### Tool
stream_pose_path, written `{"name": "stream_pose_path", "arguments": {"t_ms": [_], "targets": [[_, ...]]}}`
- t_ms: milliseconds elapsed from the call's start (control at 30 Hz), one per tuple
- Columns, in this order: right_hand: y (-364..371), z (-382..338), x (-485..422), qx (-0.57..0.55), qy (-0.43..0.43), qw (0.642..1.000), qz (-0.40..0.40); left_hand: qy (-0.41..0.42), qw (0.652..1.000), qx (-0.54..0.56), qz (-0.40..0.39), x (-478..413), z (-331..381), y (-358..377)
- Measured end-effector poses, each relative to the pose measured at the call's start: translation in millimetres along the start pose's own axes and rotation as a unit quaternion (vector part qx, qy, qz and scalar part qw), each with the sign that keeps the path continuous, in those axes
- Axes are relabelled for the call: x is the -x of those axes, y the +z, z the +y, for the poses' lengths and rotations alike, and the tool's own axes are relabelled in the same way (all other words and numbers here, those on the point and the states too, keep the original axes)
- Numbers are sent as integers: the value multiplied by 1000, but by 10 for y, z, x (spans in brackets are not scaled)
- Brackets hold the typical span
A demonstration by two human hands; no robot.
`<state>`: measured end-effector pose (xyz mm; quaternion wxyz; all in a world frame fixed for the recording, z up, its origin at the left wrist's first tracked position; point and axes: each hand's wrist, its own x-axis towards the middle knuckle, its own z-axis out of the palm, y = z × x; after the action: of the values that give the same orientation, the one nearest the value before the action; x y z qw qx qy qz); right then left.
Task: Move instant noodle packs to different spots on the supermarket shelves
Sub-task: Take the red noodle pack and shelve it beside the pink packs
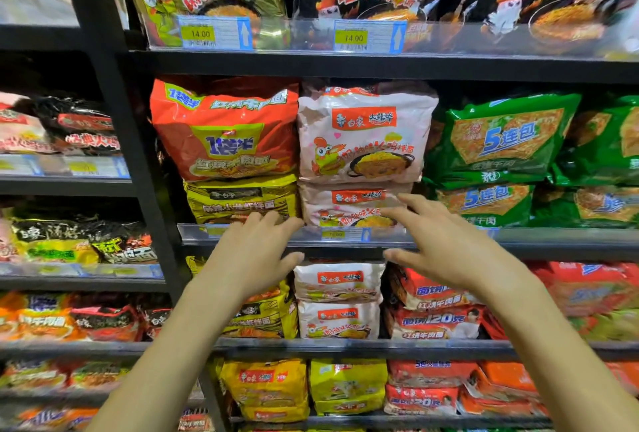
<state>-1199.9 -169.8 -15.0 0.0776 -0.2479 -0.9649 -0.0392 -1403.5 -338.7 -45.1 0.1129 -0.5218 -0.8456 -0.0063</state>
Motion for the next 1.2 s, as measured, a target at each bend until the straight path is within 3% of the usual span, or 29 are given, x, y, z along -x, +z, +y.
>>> {"name": "stream_pose_path", "arguments": {"t_ms": [333, 733, 900, 1067, 1200], "targets": [[40, -128, 89, -14, -35, 999, -24, -23, 1000, 6, -7, 250, 74, -47], [29, -583, -150, -57, -126, 990, -31, -147, 988, -7, -37, 772, -259, -159], [11, -854, -337, -53, -138, 989, -31, -160, 986, -16, -39, 804, -518, -187], [-4, -1123, -557, -60, -103, 993, -12, -158, 987, 24, 23, 682, -833, -156], [9, -1307, -772, -89, -52, 994, 38, -158, 976, 73, 134, 492, -1061, -65]]}}
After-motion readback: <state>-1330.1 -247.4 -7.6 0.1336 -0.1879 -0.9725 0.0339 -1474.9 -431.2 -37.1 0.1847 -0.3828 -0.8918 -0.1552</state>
